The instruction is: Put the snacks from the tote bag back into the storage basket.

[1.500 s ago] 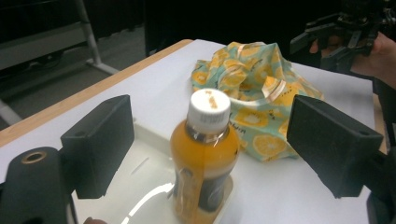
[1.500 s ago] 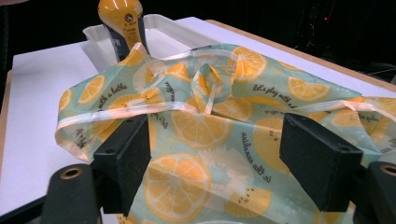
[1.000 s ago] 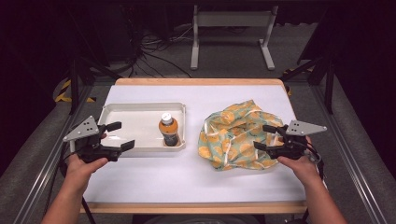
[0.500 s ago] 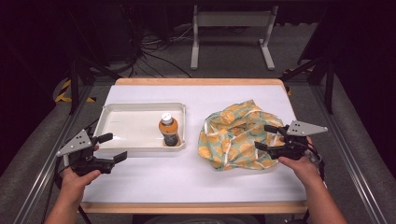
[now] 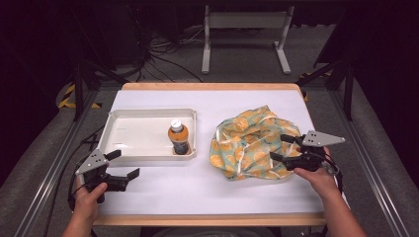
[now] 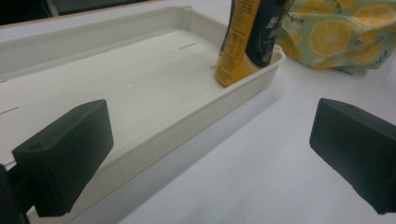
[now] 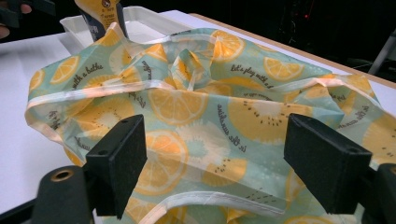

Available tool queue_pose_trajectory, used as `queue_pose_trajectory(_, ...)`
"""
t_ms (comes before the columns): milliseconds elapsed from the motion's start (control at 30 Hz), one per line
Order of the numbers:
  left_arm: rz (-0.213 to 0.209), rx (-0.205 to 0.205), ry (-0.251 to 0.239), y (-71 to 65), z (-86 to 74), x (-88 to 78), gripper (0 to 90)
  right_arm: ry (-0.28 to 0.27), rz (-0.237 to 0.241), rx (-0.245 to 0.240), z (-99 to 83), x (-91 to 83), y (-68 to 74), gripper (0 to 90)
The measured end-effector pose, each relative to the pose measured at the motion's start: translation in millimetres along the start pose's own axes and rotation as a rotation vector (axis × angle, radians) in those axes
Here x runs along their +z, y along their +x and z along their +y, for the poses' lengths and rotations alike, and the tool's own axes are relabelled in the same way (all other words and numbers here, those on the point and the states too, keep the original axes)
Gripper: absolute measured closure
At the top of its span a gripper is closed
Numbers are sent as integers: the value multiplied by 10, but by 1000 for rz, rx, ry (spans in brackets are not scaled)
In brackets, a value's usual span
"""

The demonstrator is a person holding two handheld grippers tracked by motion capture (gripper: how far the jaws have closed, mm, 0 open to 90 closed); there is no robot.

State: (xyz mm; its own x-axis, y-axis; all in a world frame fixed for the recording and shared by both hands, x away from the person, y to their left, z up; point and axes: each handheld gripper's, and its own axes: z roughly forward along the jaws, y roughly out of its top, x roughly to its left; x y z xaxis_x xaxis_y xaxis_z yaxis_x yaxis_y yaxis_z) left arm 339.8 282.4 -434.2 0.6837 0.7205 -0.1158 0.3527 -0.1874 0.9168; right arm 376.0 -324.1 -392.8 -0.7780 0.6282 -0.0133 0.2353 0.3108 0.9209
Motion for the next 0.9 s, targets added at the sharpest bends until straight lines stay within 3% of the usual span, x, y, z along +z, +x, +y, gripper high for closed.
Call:
queue_pose_trajectory(167, -4, -40, -28, 48, -91, 23, 1, 3, 0, -4, -26, 25, 10, 213)
queue_pose_trajectory(433, 62, -19, 21, 38, -179, 94, 0, -9, -18, -18, -83, 72, 32, 206)
queue_pose_trajectory(633, 87, -56, 23, 64, -180, 98, 0, -20, -27, -17, -122, 90, 33, 205)
queue_pose_trajectory(700, 74, -65, 16, 72, -184, 88, 0, -18, -30, -16, -130, 98, 30, 204)
queue_pose_trajectory(900, 72, -36, 21, 53, -181, 91, 0, -22, -31, -12, -127, 97, 29, 204)
